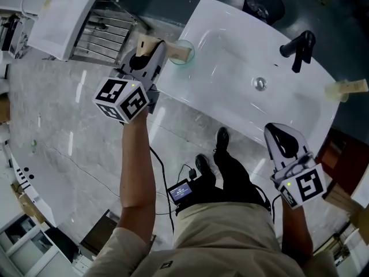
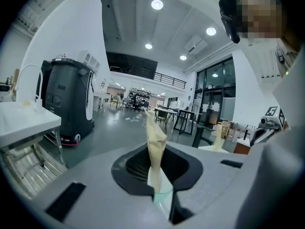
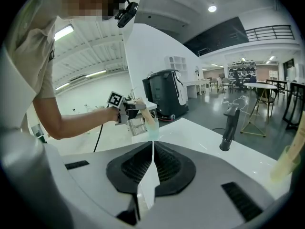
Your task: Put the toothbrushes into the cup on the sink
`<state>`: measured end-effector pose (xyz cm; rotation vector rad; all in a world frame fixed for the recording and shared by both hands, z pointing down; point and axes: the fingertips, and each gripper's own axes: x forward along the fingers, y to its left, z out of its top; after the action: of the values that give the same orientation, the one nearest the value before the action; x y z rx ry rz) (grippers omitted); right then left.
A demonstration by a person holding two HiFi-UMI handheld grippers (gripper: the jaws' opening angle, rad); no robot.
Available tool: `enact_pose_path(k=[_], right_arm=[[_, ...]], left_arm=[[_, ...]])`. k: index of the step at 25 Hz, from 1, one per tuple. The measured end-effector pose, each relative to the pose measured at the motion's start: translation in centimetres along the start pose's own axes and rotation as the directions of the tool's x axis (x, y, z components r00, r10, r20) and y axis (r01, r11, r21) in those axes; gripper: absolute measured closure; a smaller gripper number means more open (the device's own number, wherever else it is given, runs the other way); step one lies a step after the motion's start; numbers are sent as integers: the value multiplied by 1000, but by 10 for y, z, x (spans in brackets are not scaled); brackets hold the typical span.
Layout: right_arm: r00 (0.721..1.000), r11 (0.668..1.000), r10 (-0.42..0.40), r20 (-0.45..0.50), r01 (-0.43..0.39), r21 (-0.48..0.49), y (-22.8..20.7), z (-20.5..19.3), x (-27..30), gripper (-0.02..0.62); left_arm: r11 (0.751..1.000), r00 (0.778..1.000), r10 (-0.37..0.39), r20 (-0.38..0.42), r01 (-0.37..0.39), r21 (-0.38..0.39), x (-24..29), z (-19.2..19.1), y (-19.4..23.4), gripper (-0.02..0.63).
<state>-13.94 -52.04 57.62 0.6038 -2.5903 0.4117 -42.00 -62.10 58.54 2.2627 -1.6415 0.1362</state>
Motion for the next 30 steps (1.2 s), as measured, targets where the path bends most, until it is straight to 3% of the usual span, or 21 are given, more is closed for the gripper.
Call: enact_pose_path(k=[8,14,24,30], right_arm=[[1000,1000,11,-13,-11,5,2,-4,6,581],[1000,1000,21,-10,-21,1,11,-3,7,581],[999,999,43,0,-43,-22,28,-1,-4,580],[998,997,63,26,-61,-52,47,13,-15,581]], left_arm=[[1000,1000,-10,-30,10,-10,12,-24,7,568],[1000,1000,-17,11,17,-12,9,-17,9,557],[999,996,43,83,-44,16,-15,5,7,378],[995,991,85,105,-90,47,-53,29,1,344]])
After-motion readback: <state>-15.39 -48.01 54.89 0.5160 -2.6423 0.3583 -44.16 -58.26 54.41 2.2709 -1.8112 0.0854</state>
